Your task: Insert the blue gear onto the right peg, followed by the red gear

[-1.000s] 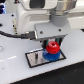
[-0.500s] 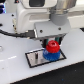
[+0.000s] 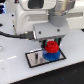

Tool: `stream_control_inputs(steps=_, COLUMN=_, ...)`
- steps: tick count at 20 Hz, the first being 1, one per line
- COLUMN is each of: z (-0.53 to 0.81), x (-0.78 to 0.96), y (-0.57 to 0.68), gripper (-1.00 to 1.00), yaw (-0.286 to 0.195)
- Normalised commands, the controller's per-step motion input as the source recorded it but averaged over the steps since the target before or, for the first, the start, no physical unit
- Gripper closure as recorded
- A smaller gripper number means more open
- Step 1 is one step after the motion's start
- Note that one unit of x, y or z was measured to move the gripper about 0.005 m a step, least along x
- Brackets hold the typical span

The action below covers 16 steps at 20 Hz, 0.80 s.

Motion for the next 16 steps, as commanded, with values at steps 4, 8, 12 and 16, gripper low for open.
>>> stream_control_inputs(steps=4, z=0.09, x=-0.03, y=0.00, gripper=1.00, yaw=0.000)
stream_control_inputs(steps=8, z=0.19, x=-0.19, y=0.08, gripper=1.00, yaw=0.000)
stream_control_inputs(steps=12, z=0.03, x=0.11, y=-0.07, gripper=1.00, yaw=0.000)
stream_control_inputs(steps=16, z=-0.04, x=0.10, y=-0.20, gripper=1.00, yaw=0.000)
